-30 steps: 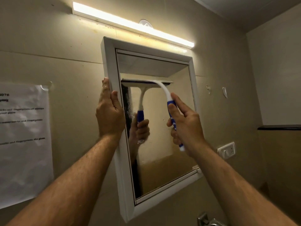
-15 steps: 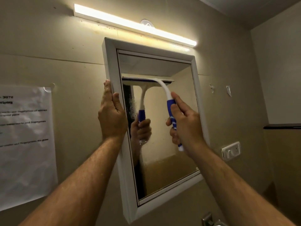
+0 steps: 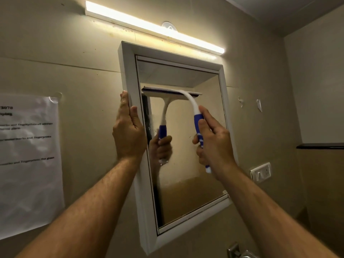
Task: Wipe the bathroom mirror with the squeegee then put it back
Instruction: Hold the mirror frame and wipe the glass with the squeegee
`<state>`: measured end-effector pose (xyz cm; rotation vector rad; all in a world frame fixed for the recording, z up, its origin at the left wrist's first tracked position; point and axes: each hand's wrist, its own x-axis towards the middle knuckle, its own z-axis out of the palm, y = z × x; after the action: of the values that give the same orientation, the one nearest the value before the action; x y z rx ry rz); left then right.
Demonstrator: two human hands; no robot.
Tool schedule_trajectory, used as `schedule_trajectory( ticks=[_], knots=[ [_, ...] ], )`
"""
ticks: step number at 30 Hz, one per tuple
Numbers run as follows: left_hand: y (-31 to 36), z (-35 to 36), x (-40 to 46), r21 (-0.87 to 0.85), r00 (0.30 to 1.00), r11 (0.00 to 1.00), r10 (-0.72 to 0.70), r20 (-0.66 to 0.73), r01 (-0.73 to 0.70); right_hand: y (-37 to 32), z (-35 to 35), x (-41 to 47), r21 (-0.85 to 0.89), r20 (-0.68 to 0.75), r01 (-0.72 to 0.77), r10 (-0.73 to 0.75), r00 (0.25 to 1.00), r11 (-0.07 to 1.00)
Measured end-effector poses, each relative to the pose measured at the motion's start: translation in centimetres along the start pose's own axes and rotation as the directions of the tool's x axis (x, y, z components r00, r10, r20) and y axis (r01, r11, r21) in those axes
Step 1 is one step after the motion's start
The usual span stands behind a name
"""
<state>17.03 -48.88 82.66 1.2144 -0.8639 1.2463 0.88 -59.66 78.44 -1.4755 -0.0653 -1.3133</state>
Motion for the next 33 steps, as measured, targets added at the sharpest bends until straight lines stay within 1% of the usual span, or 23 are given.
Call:
schedule_trajectory(
  ticks=[5, 8, 11, 14, 18, 23, 25, 28, 29, 33],
  knots=[
    [-0.1, -0.2, 0.0, -0.029, 1.0, 1.0, 0.005, 0.023, -0.004, 2.8, -0.8, -3.7, -0.037, -0.007, -0.066, 0.066, 0.998, 0.997],
    [0.0, -0.2, -0.1, -0.029, 1.0, 1.0, 0.001, 0.023, -0.001, 2.4, -1.0, -4.2, -0.054, -0.004, -0.075, 0.075, 0.997, 0.996],
    [0.0, -0.2, -0.1, -0.036, 1.0, 0.999, -0.004, 0.02, 0.005, 0.4, -0.8, -2.3, -0.089, 0.026, -0.006, 0.008, 1.0, 0.996],
    [-0.1, -0.2, -0.1, -0.051, 1.0, 0.999, -0.006, 0.024, 0.007, -0.4, 0.0, -0.6, -0.161, 0.042, 0.069, -0.063, 0.997, 0.985],
    [0.1, -0.4, -0.3, -0.068, 0.999, 0.998, -0.014, 0.032, 0.017, 1.1, 0.5, -1.4, -0.273, 0.026, 0.073, -0.068, 0.997, 0.959],
    [-0.2, -0.4, -0.3, -0.118, 0.999, 0.993, 0.005, 0.036, -0.001, 2.4, 0.3, -3.8, -0.242, -0.067, 0.068, -0.087, 0.994, 0.968],
    [-0.2, -0.3, -0.2, -0.12, 0.999, 0.993, 0.016, 0.031, -0.012, 1.7, 0.3, -3.6, -0.238, -0.067, 0.097, -0.116, 0.991, 0.966],
    [-0.1, -0.5, -0.3, -0.102, 1.0, 0.995, 0.004, 0.01, -0.003, 0.2, 1.0, -2.7, -0.295, -0.051, 0.154, -0.177, 0.983, 0.943],
    [-0.1, -0.4, -0.3, -0.097, 1.0, 0.995, 0.007, 0.008, -0.006, -0.2, 1.2, -2.2, -0.309, -0.046, 0.152, -0.175, 0.984, 0.939],
    [0.0, -0.5, -0.4, -0.108, 1.0, 0.994, 0.013, 0.016, -0.011, 0.1, 0.9, -2.6, -0.295, -0.04, 0.068, -0.083, 0.996, 0.953]
  ],
)
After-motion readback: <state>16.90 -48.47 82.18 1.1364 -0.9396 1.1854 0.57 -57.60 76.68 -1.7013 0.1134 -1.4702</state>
